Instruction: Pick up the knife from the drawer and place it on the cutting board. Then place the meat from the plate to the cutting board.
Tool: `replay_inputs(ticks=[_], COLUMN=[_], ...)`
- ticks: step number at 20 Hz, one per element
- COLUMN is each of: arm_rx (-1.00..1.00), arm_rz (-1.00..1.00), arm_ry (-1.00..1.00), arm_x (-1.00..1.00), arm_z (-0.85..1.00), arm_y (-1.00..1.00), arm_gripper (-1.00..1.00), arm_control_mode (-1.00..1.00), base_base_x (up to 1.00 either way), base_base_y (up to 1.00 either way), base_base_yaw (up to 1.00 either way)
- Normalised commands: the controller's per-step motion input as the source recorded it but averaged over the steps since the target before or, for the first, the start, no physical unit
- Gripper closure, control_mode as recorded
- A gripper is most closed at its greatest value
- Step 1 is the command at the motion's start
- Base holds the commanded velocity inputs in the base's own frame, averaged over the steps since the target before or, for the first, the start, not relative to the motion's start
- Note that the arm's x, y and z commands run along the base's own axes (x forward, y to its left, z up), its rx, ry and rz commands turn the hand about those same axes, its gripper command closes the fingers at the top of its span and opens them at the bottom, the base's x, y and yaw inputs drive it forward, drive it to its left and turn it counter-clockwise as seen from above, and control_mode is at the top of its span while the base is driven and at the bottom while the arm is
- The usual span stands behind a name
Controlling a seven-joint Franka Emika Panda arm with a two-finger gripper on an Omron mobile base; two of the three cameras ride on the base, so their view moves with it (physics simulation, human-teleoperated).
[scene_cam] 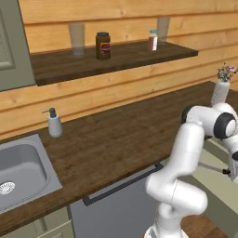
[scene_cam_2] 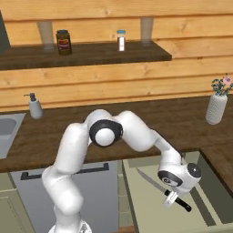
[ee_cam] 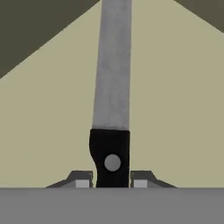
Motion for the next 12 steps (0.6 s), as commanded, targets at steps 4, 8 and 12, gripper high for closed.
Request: replay_inputs(ticks=[4,8,12], arm_rx=[0.0,0.0,0.0], arm_rz=[-0.03,-0.1,-0.12], arm_ry=[-0.12,-0.07,-0.13], arm_x=[-0.72,-0.6,-0.14], arm_z=[1.0,1.0,1.0], arm_y=[-0.08,-0.06,0.01], arm_gripper=[1.0,1.0,1.0], arm_control_mode=[-1.0,-1.0,-1.0], base_base_x=[0.0,0.0,0.0], base_base_y=[0.0,0.0,0.0], base_base_yaw=[0.0,0.0,0.0])
